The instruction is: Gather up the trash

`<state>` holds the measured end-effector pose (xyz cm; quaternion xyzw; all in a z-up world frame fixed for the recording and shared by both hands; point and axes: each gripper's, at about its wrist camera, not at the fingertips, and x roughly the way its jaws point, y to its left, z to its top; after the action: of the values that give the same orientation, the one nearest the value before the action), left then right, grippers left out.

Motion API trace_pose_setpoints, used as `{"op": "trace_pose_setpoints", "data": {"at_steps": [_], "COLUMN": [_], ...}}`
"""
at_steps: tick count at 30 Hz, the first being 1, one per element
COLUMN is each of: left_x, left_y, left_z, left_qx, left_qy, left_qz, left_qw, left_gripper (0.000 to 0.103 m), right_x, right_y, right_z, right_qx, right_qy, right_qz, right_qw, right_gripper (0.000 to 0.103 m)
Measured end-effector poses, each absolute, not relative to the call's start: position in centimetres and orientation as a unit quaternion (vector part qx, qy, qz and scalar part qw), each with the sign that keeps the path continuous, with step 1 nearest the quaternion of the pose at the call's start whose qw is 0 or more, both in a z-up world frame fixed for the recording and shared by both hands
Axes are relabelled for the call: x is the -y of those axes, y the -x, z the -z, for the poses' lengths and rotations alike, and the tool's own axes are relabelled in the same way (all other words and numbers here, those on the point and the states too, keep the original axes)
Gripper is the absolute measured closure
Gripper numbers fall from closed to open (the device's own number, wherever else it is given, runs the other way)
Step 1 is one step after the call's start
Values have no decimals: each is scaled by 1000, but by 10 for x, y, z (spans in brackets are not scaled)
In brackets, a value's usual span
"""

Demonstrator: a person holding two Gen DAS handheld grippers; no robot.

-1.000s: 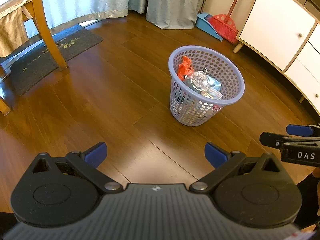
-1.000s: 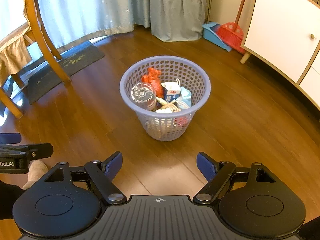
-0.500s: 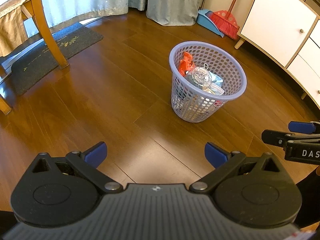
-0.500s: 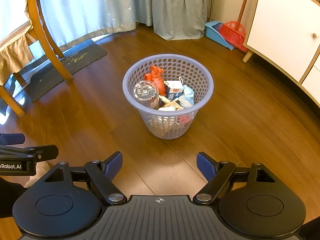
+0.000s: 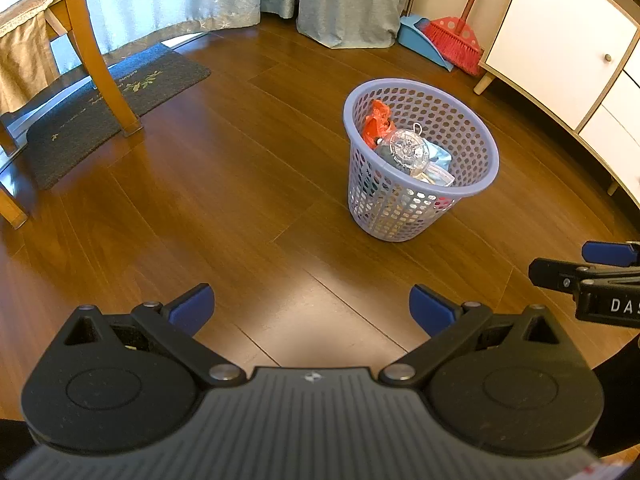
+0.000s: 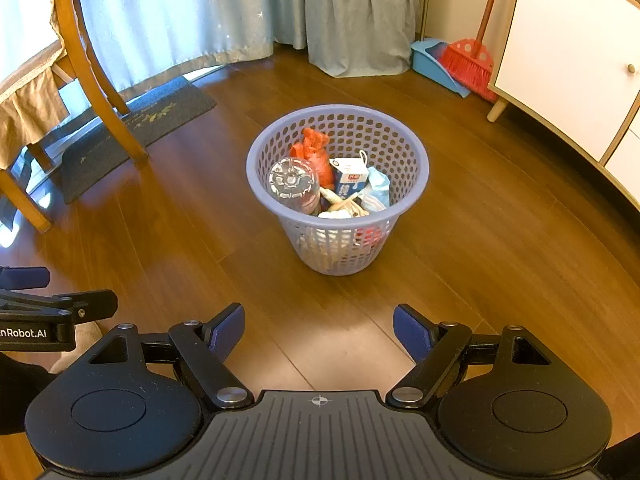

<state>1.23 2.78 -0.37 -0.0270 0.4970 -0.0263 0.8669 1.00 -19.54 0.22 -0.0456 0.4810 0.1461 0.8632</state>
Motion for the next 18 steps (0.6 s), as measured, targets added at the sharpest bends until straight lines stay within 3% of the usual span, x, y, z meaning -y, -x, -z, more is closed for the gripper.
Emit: {"op": "trace_pose_setpoints", "data": {"at_steps": [18], "left_x": [-24], "left_y": [-11], "left_z": [3], "left_qx": [-494], "left_qy": [26], "left_qz": [30], "left_qw": [869], "left_gripper": [1], "right_x": [194], "right_y": [-9], "right_z": [-2], "right_qx": [-483], "right_qy": [46], "right_qz": [-149], "right_qw": [862], "right_gripper": [24]}}
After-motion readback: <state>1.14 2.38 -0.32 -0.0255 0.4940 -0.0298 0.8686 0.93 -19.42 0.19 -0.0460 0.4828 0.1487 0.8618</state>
